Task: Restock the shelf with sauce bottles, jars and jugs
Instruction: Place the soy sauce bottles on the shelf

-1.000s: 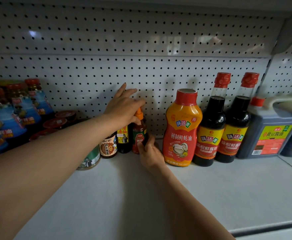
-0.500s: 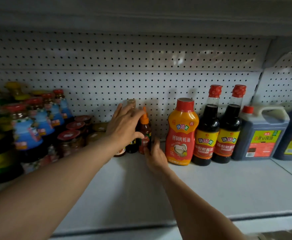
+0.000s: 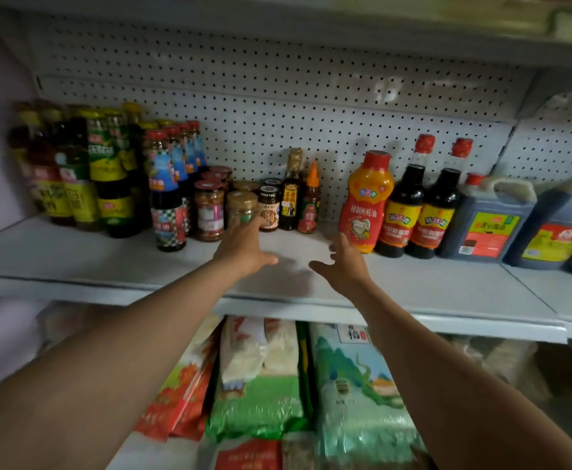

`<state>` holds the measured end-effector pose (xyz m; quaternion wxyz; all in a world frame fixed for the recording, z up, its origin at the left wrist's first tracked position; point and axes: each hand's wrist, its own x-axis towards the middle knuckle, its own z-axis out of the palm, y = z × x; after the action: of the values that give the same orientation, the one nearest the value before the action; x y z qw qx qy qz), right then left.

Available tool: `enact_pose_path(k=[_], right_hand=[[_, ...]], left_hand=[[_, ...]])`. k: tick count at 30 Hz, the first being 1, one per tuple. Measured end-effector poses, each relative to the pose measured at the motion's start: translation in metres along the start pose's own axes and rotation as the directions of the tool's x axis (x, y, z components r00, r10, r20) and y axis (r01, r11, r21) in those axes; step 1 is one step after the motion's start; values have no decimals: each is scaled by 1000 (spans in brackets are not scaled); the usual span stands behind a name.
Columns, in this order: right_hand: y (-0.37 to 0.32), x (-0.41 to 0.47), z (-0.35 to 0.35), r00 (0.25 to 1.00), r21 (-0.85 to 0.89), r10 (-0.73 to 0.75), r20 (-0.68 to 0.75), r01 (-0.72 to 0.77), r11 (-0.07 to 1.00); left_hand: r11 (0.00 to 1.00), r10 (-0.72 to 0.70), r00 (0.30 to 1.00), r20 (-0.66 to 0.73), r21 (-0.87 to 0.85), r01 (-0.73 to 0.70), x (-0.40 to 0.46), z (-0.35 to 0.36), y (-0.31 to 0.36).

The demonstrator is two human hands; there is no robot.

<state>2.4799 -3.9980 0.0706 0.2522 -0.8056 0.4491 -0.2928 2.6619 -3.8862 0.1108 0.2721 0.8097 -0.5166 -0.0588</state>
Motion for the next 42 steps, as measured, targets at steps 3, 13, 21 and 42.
enact_pose_path(k=[3,13,21,42], right_hand=[[-4,-42,-11,998,-56,26,62,-23,998],[-11,-193,10,946,-408,213,244,-99,908],[8,-278,62,874,-460,329,358,-141,877],[251,-377,241,459,-421,668,586,-531,735]], left_hand=[[998,15,999,33,-69,-13,-32,5,-9],[995,45,972,230,77,-64,-161,52,-84],[993,-56,916,396,117,11,-251,100,-145],[844,-426,672,606,-2,537,-377,310,-240]])
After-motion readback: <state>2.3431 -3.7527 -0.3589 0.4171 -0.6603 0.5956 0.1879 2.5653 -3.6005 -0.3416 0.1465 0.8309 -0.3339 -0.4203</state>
